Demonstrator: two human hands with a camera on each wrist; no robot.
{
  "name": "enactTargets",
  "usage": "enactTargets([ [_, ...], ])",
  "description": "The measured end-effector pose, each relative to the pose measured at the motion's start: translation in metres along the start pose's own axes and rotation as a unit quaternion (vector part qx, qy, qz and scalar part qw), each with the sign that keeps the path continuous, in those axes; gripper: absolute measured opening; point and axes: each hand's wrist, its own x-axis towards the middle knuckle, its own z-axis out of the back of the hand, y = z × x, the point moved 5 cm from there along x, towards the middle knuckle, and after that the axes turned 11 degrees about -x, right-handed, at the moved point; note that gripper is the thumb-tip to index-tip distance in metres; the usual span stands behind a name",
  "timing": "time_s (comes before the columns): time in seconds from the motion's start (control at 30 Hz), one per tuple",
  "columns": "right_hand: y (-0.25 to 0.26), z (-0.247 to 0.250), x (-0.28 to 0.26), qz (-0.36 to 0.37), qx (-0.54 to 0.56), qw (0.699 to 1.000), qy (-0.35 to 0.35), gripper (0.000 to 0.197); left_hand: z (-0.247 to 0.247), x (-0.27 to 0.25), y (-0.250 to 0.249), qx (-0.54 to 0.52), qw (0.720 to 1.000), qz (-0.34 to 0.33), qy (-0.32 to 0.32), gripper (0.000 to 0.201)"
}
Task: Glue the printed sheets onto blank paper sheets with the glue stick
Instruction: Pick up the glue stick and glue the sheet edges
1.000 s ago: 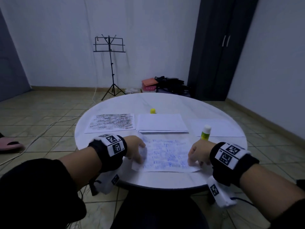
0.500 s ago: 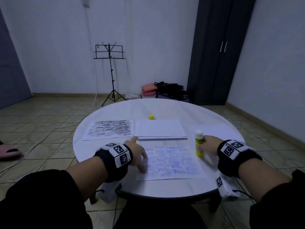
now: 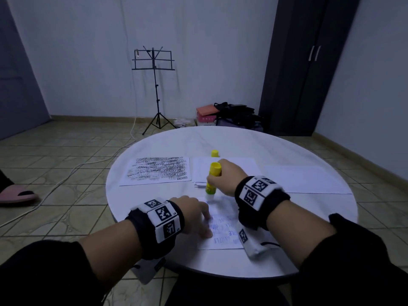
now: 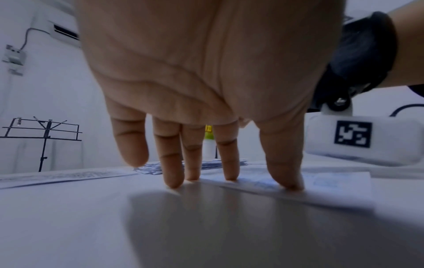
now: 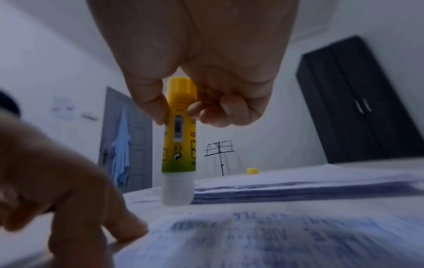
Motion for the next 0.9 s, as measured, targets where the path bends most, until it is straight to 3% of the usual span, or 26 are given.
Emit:
enactTargets([
  [0.23,-0.005,-0.015,0.008,-0.021,-0.032,0.999,0.019,0.029,0.0,-0.001,0.002,0.025,0.999,-0.021,0.007,0.05],
  [0.47,-0.076,0.02,-0.006,-0.095,-0.077,0.992,-0.006,0.017,0.004,-0.001,0.004,0.039,0.998,-0.035,0.017,0.05],
  [0.63,-0.116,0.045,-0.025,-0.165,-0.089,0.982,-0.025,0.025,0.009,-0.003,0.001,0.03,0.999,-0.043,0.011,0.057],
  [0.73,-0.107,0.049,-0.03,-0.144,-0.073,0.986,-0.046,0.022,0.012,-0.004,0.0,0.025,0.999,-0.037,0.015,0.064],
  [0.8,-0.084,0.046,-0.033,-0.102,-0.059,0.992,-0.051,0.014,0.013,-0.004,-0.001,0.03,0.998,-0.039,0.03,0.067],
  [0.9,-0.038,0.031,-0.036,-0.022,-0.03,0.999,-0.021,0.018,0.013,-0.005,0.0,0.032,0.998,-0.04,0.044,0.077],
])
